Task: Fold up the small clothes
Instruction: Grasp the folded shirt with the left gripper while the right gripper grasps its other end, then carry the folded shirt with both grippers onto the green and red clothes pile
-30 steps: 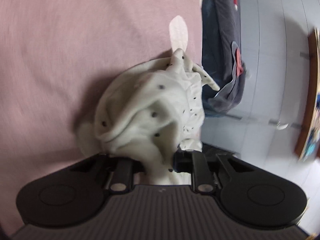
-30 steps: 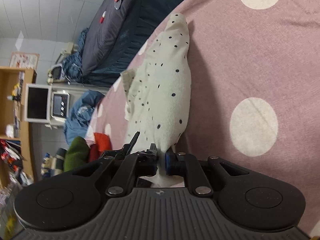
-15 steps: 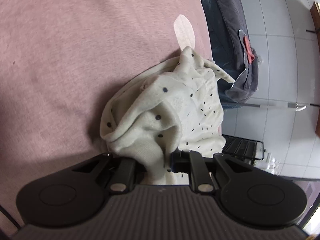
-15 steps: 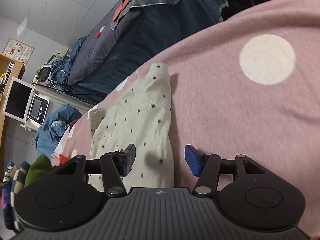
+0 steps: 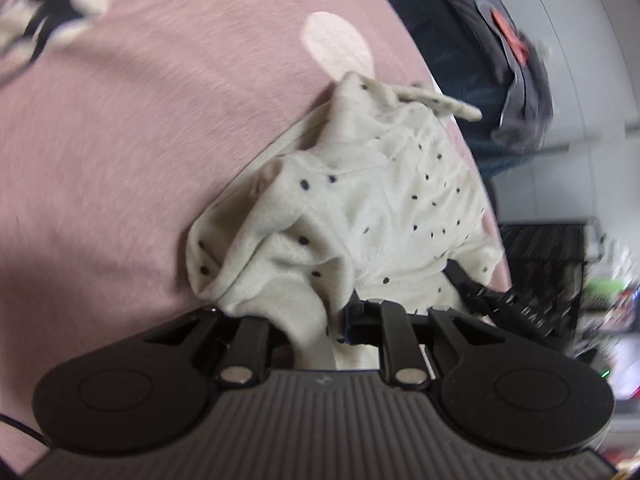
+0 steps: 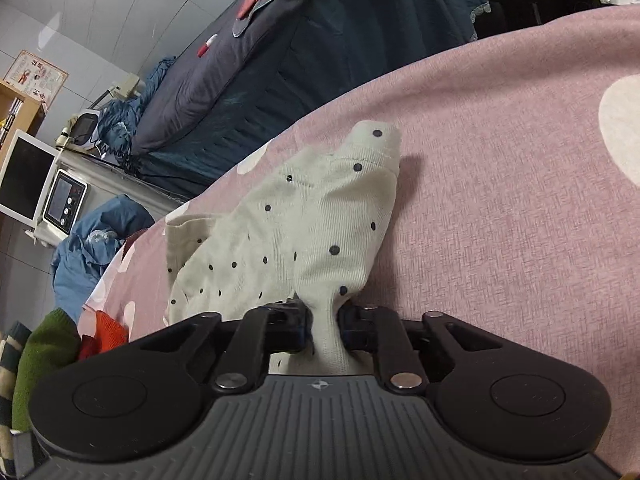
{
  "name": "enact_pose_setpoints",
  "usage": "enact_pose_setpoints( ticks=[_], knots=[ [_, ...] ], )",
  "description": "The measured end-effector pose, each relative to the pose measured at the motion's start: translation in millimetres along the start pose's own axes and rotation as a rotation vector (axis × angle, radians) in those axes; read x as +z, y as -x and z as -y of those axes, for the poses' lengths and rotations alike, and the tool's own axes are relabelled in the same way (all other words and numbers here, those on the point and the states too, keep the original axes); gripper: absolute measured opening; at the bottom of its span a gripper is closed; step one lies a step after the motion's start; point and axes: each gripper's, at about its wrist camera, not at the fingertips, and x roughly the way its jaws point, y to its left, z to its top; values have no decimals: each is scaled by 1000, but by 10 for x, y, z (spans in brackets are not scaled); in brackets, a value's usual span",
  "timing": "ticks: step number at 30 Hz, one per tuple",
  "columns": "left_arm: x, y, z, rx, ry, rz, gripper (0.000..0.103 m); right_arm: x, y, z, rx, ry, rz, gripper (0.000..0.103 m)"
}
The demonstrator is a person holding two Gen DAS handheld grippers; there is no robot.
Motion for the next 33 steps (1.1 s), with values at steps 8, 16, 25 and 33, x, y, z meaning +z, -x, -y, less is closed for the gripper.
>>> enact_pose_setpoints(
  ticks=[8, 16, 25, 33],
  knots=[
    [54, 173, 653, 119, -319, 31, 10, -57, 373, -618, -66, 281, 32, 13],
    [146, 1035, 1059, 81, -481, 117, 10, -19, 894, -1338, -34, 406, 91, 12],
    [611, 3317, 930, 30, -520, 357, 10, 64, 1390, -2831, 304, 465, 153, 12],
    [849, 4940, 74, 98, -339, 596, 13, -129, 1197, -4394, 563, 504, 52, 12]
  ],
)
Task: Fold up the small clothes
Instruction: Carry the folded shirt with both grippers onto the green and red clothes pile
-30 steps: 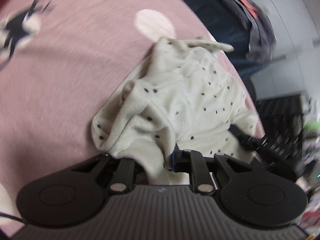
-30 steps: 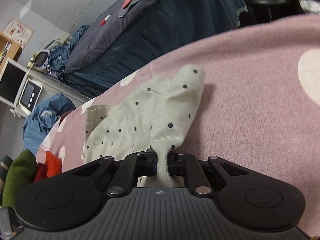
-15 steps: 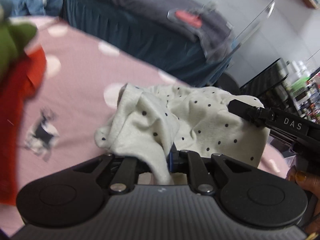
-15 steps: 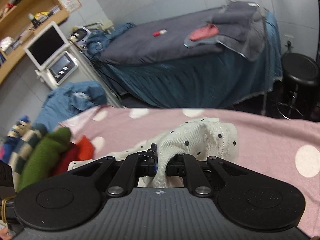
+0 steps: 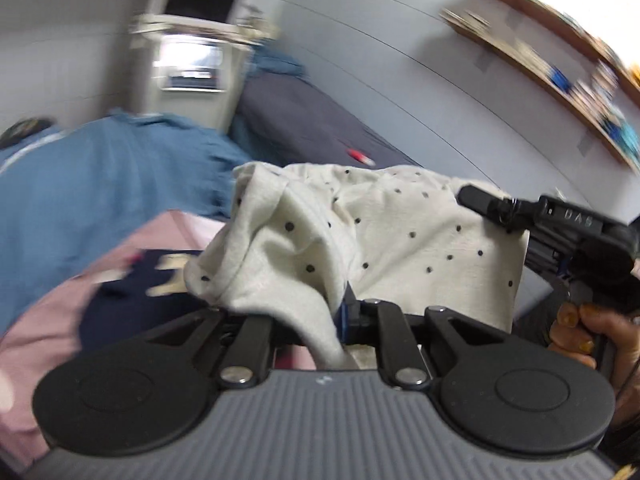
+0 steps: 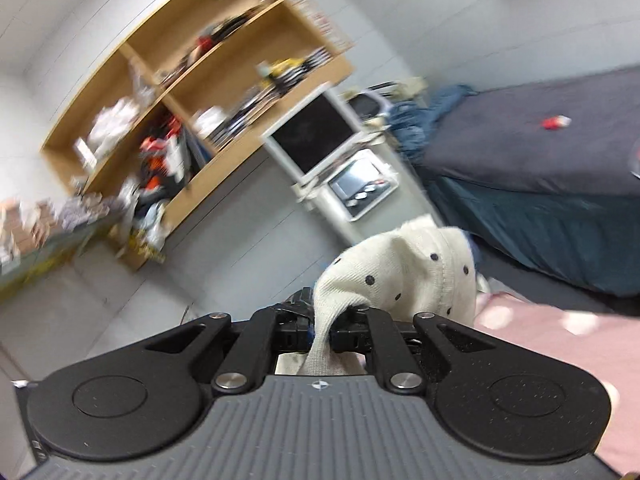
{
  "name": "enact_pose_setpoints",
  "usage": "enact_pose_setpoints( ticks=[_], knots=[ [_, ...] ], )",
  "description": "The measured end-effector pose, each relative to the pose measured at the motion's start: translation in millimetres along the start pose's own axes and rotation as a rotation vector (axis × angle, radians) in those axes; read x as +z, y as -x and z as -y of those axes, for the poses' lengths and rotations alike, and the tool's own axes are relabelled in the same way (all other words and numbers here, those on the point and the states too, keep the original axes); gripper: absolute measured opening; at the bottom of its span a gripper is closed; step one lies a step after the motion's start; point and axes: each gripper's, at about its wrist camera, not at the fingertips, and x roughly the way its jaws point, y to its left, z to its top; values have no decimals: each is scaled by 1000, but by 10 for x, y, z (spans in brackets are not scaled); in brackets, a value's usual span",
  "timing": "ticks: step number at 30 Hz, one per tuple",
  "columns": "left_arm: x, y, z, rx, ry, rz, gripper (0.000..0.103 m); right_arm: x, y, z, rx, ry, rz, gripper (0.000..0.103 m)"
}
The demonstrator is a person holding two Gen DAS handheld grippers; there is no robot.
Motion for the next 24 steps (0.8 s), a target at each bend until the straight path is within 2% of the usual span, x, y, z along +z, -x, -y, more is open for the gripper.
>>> enact_pose_setpoints(
  ticks=[3, 5, 6, 8, 11, 13, 14, 15, 16, 17, 18, 19, 20, 21, 22, 24],
  knots=[
    [-160, -96, -540, 142, 74, -5, 14, -227, -621, -50, 34, 9, -103, 13],
    [-350, -291, -925, 205, 144, -70, 14, -502, -1063, 70, -8, 10, -199, 14],
    [-466, -389, -1127, 219, 186, -112, 14, -665, -1262, 133, -56, 34, -252, 14],
    [-667, -464, -1434, 173, 297, -120, 20, -979, -1499, 283, -143, 70, -299, 17],
    [-765, -385, -1656, 120, 374, -83, 30, -1191, -1443, 477, -90, 26, -228, 19],
    [-760, -352, -1697, 115, 383, -83, 44, -1193, -1407, 553, -61, -25, -218, 21],
    [-740, -359, -1660, 118, 377, -89, 46, -1187, -1404, 545, -59, -40, -219, 27],
    [-706, -366, -1617, 123, 358, -95, 49, -1164, -1396, 547, -62, -51, -219, 28],
    [-785, -409, -1561, 135, 327, -101, 52, -1137, -1390, 533, -70, -56, -217, 33],
    [-765, -411, -1513, 158, 293, -106, 55, -1137, -1390, 440, -81, -55, -213, 41],
    [-764, -469, -1432, 196, 255, -112, 68, -1151, -1353, 400, -93, -53, -207, 45],
    [-736, -451, -1356, 247, 216, -116, 88, -1125, -1308, 372, -108, -54, -196, 57],
    [-722, -442, -1302, 316, 176, -115, 99, -1114, -1261, 317, -129, -55, -180, 80],
    [-712, -415, -1239, 384, 129, -108, 103, -1098, -1181, 291, -153, -54, -159, 92],
    [-696, -358, -1186, 419, 83, -105, 103, -1078, -1098, 266, -170, -47, -136, 103],
    [-682, -229, -1102, 415, 22, -101, 103, -1028, -944, 222, -182, -12, -108, 103]
  ],
)
